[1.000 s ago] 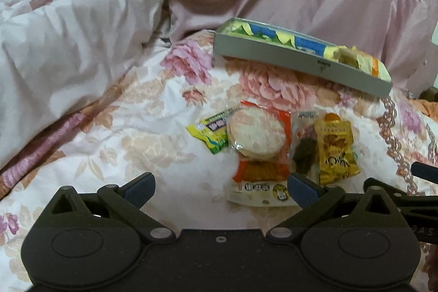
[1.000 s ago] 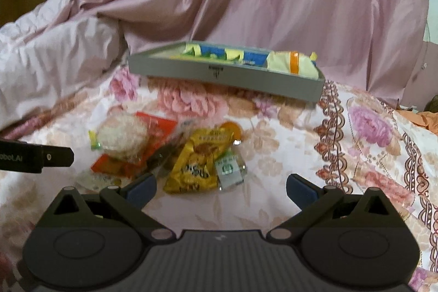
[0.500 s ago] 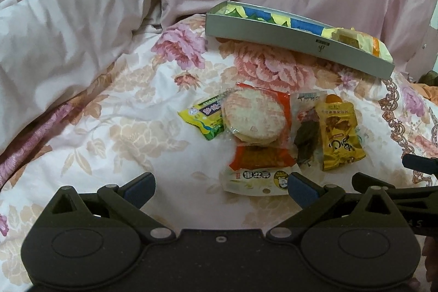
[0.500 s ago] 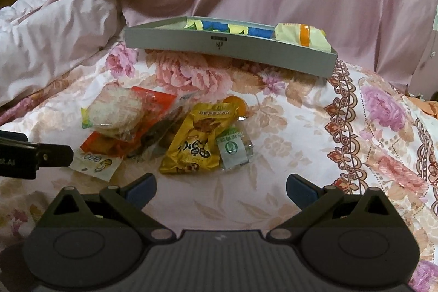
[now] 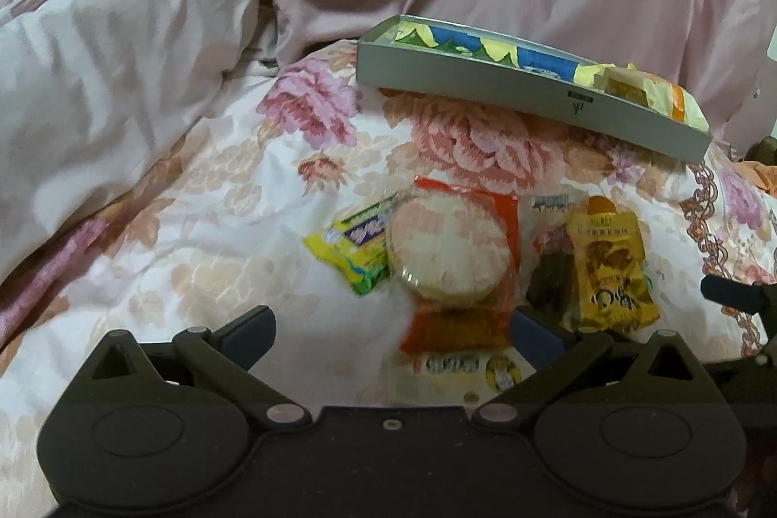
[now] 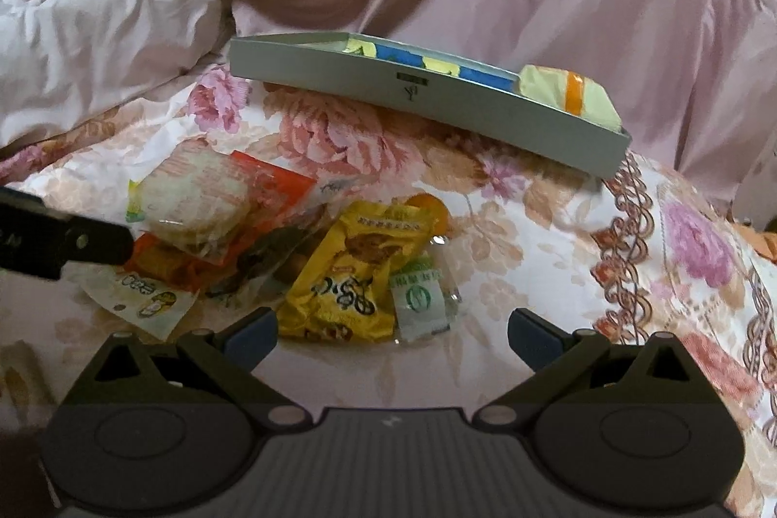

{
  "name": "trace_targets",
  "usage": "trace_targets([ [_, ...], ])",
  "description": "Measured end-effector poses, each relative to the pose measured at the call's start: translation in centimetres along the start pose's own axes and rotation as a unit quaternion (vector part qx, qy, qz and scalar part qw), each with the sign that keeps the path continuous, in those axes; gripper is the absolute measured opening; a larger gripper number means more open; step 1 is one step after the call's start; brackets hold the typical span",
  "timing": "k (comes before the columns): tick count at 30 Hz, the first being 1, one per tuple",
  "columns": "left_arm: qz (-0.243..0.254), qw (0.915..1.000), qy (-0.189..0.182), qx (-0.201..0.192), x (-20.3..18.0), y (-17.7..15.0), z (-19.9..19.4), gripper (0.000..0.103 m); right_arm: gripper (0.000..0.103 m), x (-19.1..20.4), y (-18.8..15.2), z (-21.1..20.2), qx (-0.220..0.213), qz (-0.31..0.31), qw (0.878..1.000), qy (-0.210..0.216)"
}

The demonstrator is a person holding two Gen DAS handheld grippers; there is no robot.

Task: Organize snacks
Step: 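Grasp the round rice cracker with the left tool while the right tool grasps the gold bag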

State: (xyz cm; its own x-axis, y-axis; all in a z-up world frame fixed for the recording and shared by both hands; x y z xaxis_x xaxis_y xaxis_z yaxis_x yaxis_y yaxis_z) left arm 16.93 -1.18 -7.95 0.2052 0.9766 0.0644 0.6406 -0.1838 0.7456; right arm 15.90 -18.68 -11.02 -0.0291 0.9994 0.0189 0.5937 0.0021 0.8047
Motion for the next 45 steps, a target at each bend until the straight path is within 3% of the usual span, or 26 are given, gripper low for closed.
trace_targets([
  [8,0.032,0.9994,-0.006,-0.006,-1.1,2.4,3.1,0.102,0.103,1.1,0.0,1.9,-0.007,-0.030,1.000,-0.003],
  [14,0.044,0.9987,-0.018,0.019,-2.0,2.8,5.7,0.102,0.103,1.8,0.0,3.2,-0.007,-0.053,0.998,-0.015],
  [23,0.062,0.9970,0.008,0.046,-2.1,2.9,7.4,0.102,0.103,2.3,0.0,3.8,-0.011,-0.071,0.997,-0.028],
  [27,0.058,0.9975,0.008,0.039,-1.7,2.8,7.0,0.092,0.102,2.3,0.0,3.7,-0.011,-0.068,0.997,-0.028],
  [33,0.035,0.9990,-0.004,0.027,-1.1,2.5,5.9,0.076,0.093,2.2,0.0,3.1,-0.010,-0.055,0.998,-0.022],
  [45,0.019,0.9992,-0.024,0.026,-0.7,0.3,3.7,0.074,0.062,2.9,-0.5,1.9,-0.006,-0.066,0.998,-0.007],
])
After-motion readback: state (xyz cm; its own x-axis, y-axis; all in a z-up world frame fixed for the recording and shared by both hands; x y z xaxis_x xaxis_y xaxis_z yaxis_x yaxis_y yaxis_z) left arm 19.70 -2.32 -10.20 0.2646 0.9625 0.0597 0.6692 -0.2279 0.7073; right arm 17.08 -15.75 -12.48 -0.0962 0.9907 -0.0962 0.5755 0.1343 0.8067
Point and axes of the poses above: each gripper's, at about its wrist camera, not at the fingertips, and z roughly the way its jaws point, x to its left, y to its top, the point moved 7 cm from there along z, roughly the way its jaws point, and after that the axes turned 12 degrees about z, right-handed, at the moved point
